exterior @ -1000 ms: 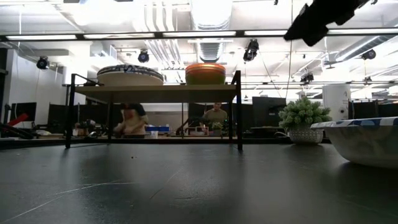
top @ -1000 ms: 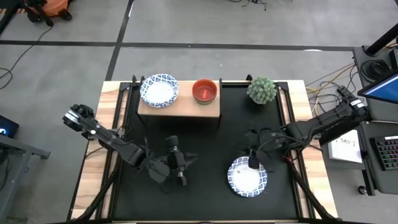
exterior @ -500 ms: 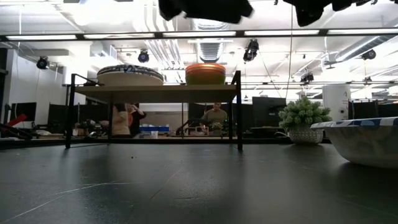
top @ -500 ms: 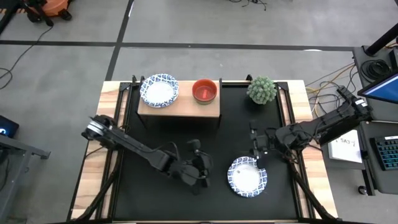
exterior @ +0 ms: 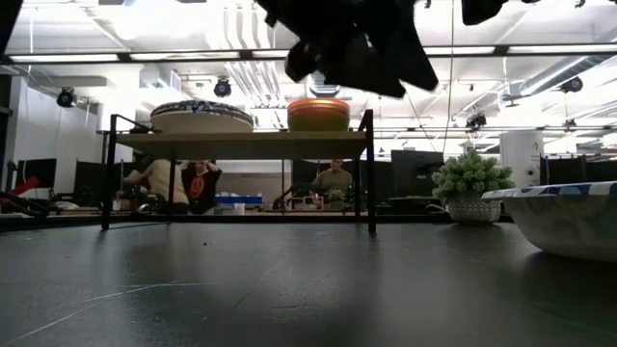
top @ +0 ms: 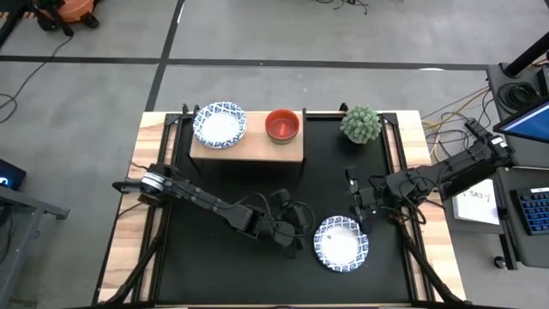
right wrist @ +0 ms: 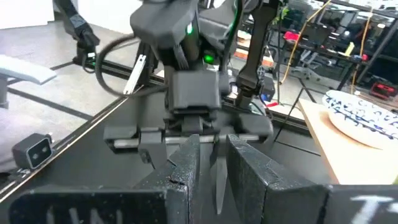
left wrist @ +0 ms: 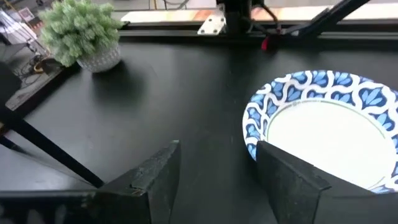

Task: Place and stack bowls onto a shelf
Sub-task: Stack the white bowl on top of the other white bowl on the shelf

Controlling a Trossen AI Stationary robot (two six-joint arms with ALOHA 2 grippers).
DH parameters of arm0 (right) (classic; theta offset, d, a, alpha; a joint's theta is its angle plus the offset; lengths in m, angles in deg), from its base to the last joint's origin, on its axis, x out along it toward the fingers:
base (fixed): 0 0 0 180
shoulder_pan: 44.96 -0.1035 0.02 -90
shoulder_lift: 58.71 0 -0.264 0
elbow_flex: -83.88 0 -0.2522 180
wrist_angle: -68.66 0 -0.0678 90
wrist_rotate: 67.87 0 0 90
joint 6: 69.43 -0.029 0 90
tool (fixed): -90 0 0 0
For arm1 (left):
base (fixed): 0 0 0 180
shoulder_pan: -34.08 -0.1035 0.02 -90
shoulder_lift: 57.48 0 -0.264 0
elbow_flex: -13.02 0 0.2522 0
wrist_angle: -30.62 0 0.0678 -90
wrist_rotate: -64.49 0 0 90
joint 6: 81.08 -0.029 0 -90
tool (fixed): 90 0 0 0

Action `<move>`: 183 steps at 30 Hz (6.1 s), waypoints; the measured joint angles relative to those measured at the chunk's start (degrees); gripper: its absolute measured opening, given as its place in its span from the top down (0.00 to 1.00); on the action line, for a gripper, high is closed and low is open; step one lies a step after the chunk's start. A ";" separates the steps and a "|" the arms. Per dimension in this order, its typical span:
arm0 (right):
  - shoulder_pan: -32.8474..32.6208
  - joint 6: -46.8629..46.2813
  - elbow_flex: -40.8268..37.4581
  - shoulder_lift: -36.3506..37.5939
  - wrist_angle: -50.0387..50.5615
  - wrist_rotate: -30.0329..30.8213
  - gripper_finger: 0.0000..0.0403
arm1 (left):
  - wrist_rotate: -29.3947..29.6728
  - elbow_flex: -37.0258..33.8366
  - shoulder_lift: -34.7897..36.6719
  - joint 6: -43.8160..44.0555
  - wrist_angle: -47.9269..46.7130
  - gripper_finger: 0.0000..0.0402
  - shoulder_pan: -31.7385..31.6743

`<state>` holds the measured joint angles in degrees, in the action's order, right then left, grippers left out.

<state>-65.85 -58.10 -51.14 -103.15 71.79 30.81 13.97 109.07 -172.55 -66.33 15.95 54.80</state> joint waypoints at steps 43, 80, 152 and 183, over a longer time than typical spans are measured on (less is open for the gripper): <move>-0.22 -1.27 0.02 0.78 0.94 0.34 0.83 | -13.54 0.24 -13.07 10.43 17.19 0.50 -2.46; -0.22 -1.82 -0.06 0.75 1.39 0.39 0.83 | -19.46 2.09 -16.43 13.24 17.25 0.98 -3.63; -0.20 -4.02 -0.24 0.73 3.95 0.40 0.83 | 3.51 3.63 37.65 11.95 -59.74 1.00 -15.38; -0.20 -4.92 -0.26 0.73 4.43 0.40 0.83 | 1.37 3.40 43.16 3.21 -64.22 0.96 -48.59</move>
<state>-66.04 -63.02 -51.40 -102.42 76.22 31.21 15.34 112.47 -129.39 -63.12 -48.27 6.21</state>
